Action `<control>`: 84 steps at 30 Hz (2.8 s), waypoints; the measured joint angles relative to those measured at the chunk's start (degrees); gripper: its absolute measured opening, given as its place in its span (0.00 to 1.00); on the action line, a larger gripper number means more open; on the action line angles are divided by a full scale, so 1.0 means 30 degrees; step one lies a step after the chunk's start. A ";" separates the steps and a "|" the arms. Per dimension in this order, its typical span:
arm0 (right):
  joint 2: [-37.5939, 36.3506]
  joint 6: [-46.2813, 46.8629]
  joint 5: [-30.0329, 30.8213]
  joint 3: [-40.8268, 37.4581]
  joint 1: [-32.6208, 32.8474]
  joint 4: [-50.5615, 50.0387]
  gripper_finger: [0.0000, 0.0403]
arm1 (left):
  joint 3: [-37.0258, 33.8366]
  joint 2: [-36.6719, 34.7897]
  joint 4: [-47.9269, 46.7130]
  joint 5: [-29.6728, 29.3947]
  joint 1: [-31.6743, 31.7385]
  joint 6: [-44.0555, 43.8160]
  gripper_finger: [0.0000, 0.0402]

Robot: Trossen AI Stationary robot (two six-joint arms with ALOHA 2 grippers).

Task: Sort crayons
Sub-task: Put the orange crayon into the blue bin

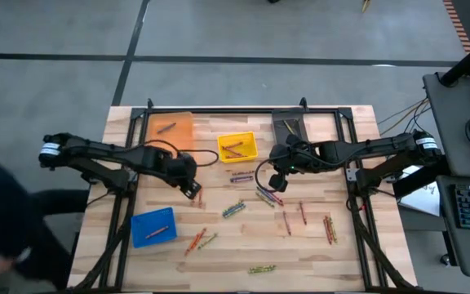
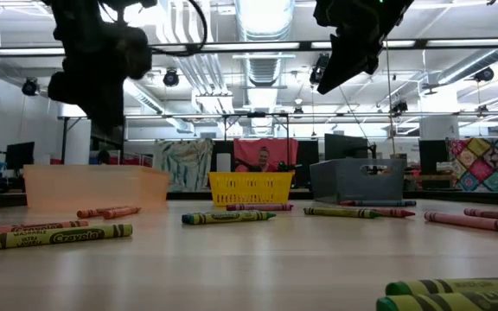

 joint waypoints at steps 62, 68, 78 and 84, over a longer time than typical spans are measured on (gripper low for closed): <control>0.0000 -0.0183 0.0007 -0.0007 0.0000 0.0080 0.02 | -0.0874 0.7714 0.3159 -0.1122 -0.1259 -0.0198 0.04; 0.0000 -0.0219 0.0007 -0.0007 0.0000 0.0080 0.02 | -0.0909 0.7489 0.3235 -0.1122 -0.1259 -0.0159 0.01; 0.0000 -0.0488 0.0014 -0.0007 0.0000 0.0073 0.02 | -0.0998 0.6068 0.2694 -0.1093 -0.1244 0.0781 0.00; 0.0000 -0.0744 0.0015 -0.0007 0.0000 0.0073 0.02 | -0.0910 0.4313 0.2601 -0.1093 -0.1244 0.1783 0.00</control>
